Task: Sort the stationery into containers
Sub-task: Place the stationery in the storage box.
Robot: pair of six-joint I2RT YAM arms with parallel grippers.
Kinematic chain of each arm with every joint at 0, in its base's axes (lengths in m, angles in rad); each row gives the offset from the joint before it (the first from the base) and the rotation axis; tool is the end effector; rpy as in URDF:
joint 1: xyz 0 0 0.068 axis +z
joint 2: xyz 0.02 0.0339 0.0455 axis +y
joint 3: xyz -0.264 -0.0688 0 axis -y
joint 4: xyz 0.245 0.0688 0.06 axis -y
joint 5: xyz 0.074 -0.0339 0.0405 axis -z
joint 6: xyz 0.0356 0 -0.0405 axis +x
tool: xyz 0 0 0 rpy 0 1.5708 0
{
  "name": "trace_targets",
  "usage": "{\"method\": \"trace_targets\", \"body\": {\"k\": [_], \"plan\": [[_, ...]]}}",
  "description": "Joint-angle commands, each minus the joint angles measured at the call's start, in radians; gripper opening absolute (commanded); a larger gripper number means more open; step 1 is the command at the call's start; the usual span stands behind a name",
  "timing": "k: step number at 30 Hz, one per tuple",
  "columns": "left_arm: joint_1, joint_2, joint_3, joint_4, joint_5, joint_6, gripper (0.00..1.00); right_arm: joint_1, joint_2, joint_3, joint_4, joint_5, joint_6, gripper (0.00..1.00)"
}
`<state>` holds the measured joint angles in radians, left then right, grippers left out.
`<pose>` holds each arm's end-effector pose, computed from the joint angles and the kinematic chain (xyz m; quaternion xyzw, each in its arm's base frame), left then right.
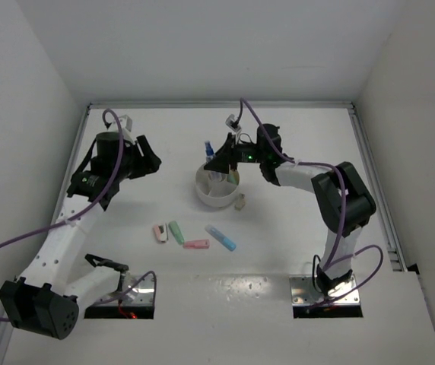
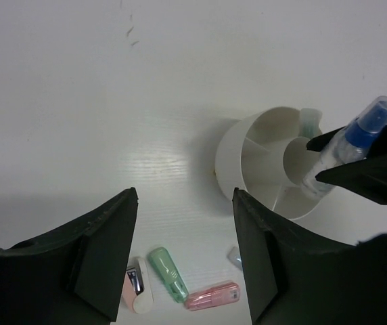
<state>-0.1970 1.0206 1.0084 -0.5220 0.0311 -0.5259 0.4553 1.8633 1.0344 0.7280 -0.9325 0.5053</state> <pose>0.2175 -0.0445 0.3398 -0.1346 0.8581 -0.1878 0.4586 0.3472 0.2018 0.2166 -0.2848 0.6700 0.5725 0.3771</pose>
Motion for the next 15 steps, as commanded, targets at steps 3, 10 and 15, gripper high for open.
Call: {"method": "trace_targets", "body": {"k": [3,10,15], "plan": [[0.011,-0.02,-0.005,0.063,-0.011,0.021,0.65,0.006,0.034,0.053,0.03,0.0,-0.063,0.0],[0.011,-0.02,-0.037,0.083,-0.002,0.021,0.65,-0.015,0.076,0.053,0.071,-0.002,-0.09,0.0],[0.021,-0.02,-0.037,0.083,0.009,0.012,0.65,-0.006,0.066,0.064,0.057,-0.002,-0.146,0.03]]}}
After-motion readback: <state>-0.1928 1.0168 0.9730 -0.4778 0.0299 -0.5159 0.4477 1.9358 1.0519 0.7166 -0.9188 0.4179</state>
